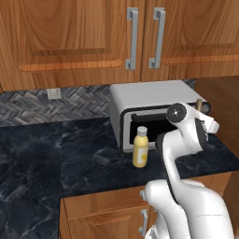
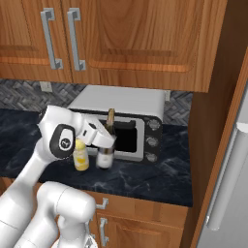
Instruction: There is a wine glass and glass cup on the dining counter. Place the wine bottle next to the wine glass and the juice bottle next to the glass cup.
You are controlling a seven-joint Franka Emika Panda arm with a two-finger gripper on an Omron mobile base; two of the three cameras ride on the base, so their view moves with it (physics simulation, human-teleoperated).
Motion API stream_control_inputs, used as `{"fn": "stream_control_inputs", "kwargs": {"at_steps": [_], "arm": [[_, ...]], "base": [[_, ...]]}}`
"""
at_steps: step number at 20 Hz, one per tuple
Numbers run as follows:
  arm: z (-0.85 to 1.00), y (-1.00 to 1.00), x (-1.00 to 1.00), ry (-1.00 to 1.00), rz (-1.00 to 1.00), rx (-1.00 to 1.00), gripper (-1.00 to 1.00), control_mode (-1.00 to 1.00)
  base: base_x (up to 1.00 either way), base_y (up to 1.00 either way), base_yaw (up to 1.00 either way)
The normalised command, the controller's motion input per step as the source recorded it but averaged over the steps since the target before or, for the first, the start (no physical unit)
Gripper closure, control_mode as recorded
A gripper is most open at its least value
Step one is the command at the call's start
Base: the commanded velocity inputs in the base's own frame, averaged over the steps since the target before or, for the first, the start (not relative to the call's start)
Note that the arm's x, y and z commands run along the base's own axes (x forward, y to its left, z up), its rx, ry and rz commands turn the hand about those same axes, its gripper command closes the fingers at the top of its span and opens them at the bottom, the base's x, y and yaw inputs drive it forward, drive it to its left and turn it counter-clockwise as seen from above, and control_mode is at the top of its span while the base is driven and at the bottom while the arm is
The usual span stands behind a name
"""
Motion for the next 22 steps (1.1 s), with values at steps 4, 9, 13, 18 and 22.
{"fn": "stream_control_inputs", "kwargs": {"at_steps": [4,9,13,18,22], "arm": [[0.20,0.25,-0.10,-0.14,-0.10,-0.17,1.00,-1.00],[0.17,0.13,-0.12,0.00,-0.11,-0.07,1.00,-1.00],[0.22,0.08,-0.12,0.10,-0.12,0.00,1.00,-1.00],[0.17,0.05,-0.11,0.04,-0.07,0.00,1.00,-1.00],[0.00,0.00,0.00,0.00,0.00,0.00,1.00,-1.00]], "base": [[0.00,0.00,0.00],[0.00,0.00,0.00],[0.00,0.00,0.00],[0.00,0.00,0.00],[0.00,0.00,0.00]]}}
